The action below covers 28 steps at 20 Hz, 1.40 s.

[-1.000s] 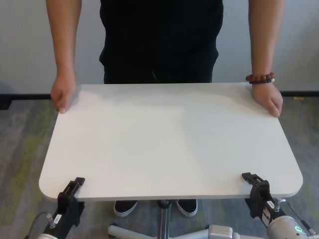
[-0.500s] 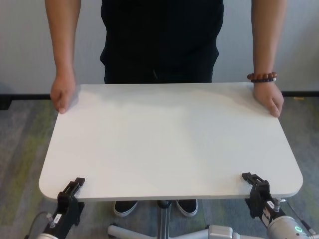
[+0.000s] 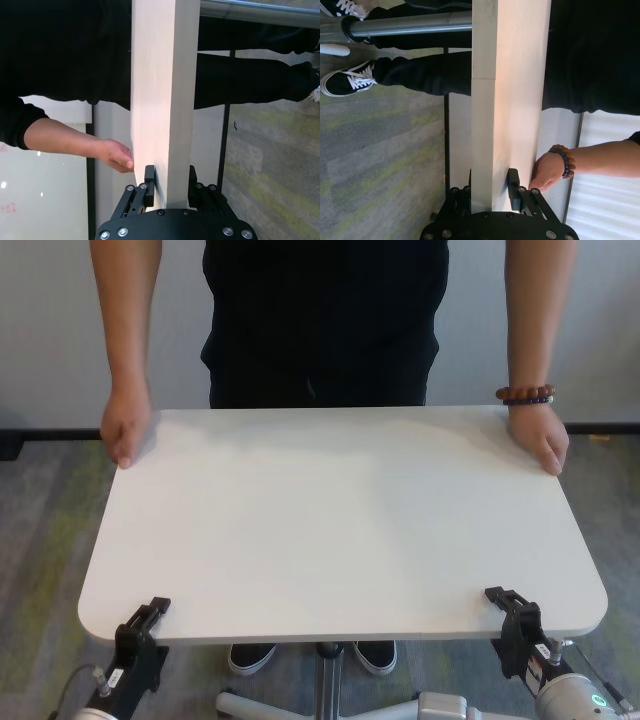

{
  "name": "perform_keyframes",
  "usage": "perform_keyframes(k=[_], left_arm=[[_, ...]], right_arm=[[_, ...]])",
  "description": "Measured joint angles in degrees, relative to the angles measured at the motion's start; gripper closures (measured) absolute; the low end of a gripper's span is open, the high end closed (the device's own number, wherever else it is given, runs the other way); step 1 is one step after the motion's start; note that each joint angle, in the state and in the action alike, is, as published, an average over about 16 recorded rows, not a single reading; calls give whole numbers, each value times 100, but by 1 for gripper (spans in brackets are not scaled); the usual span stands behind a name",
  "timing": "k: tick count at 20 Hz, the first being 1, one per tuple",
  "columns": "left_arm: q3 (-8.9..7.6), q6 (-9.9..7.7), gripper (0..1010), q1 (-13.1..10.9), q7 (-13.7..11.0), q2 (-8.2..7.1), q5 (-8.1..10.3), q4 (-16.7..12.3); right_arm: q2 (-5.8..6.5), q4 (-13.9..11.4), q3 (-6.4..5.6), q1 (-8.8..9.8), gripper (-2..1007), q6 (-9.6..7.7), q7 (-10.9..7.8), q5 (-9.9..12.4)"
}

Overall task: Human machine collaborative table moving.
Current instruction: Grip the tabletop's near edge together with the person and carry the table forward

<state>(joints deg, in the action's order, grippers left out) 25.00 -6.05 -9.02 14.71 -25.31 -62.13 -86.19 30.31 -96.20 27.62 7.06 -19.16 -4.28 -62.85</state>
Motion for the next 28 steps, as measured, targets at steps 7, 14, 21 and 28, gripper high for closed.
perform_keyframes(k=[7,14,21,28], left_arm=[[0,0,672,0,-1,0,0,1],[0,0,712,-1,-4,0,-1,1],[1,0,731,-1,-8,0,0,1],[1,0,733,-1,-10,0,0,1]], right_arm=[[0,0,0,0,688,0,0,0],[0,-1,0,0,688,-1,1,0],[0,-1,0,0,688,0,1,0],[0,-1,0,-1,688,0,1,0]])
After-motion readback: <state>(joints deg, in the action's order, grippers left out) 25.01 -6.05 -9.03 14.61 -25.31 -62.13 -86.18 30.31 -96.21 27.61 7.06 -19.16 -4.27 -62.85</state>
